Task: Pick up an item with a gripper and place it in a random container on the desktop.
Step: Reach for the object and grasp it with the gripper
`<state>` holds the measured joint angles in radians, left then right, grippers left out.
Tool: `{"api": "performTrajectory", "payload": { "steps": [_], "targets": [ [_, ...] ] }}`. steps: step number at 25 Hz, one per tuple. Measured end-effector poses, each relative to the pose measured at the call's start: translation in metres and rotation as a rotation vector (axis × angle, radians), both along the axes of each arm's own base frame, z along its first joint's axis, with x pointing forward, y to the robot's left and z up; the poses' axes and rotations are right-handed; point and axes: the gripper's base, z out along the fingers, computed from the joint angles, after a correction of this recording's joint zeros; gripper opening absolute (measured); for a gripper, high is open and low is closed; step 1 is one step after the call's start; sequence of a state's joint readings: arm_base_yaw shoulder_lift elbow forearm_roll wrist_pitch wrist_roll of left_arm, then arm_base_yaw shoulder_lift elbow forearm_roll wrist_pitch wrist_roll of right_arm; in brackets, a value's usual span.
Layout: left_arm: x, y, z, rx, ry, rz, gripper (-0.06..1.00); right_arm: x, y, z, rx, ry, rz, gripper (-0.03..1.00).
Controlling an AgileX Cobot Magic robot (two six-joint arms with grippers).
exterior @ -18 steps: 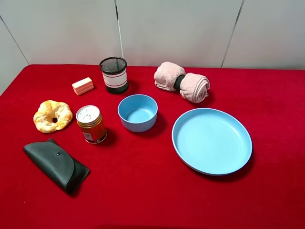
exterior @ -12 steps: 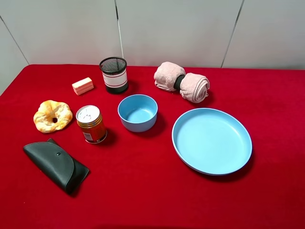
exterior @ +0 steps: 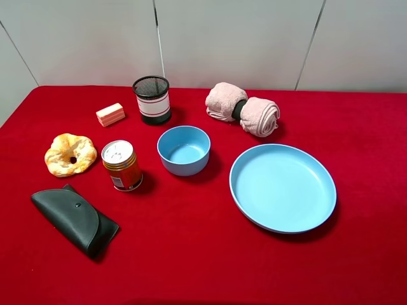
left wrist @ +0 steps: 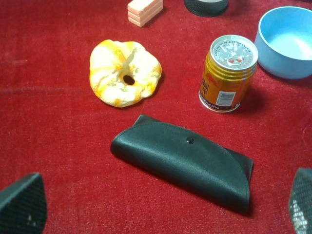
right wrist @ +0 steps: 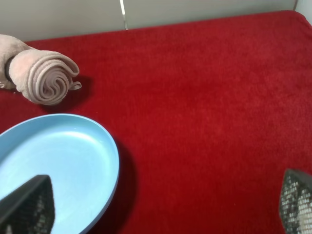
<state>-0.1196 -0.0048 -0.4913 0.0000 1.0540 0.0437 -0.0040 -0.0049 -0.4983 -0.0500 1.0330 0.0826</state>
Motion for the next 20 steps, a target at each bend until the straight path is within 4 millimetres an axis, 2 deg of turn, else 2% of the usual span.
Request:
{"api": "performTrajectory", "payload": {
  "steps": [20],
  "targets": [
    [0.0,0.0,0.0,0.0,0.0,0.0,1.0,0.0003,0.0,0.0,0.0,0.002,0.0,0.69]
  ]
}}
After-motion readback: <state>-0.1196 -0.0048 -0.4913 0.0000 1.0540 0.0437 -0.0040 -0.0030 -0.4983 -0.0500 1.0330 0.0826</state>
